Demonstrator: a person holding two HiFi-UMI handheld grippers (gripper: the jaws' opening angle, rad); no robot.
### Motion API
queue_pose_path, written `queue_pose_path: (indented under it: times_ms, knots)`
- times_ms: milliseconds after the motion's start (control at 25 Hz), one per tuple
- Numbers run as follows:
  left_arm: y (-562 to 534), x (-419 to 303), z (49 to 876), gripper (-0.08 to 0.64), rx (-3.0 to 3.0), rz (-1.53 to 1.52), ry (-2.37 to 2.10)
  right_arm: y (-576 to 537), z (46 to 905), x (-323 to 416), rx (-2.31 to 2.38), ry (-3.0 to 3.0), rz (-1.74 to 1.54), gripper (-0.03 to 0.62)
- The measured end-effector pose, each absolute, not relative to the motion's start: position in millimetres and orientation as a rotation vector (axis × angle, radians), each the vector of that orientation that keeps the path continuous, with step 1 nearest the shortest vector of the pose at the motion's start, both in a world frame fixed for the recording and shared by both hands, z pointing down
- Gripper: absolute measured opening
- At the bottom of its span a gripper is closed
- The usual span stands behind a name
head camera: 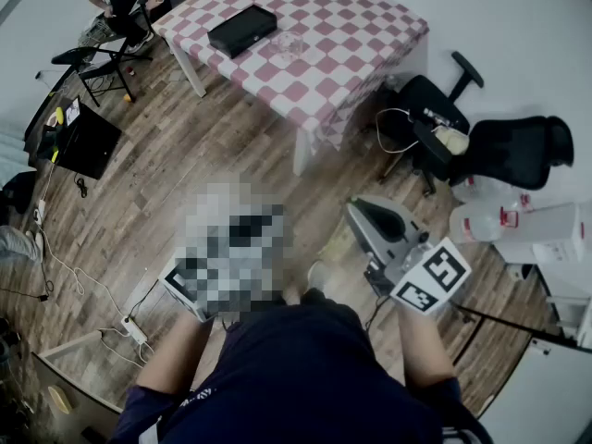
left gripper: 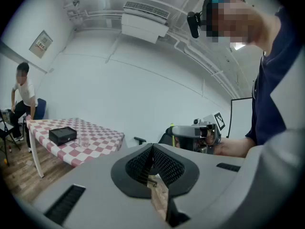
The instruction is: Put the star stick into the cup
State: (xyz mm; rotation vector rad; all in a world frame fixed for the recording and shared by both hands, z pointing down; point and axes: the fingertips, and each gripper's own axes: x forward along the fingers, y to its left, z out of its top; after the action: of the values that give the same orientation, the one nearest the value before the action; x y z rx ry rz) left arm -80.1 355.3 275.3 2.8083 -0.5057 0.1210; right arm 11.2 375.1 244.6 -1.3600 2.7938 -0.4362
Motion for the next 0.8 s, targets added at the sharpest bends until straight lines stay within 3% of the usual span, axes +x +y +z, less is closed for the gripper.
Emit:
queue_pose_path:
  times_ms: [800]
  knots:
    - [339, 1, 285, 0.031, 2.772, 0.125, -0.661, 352, 255, 93, -1.201, 2.874, -0.447, 0.022]
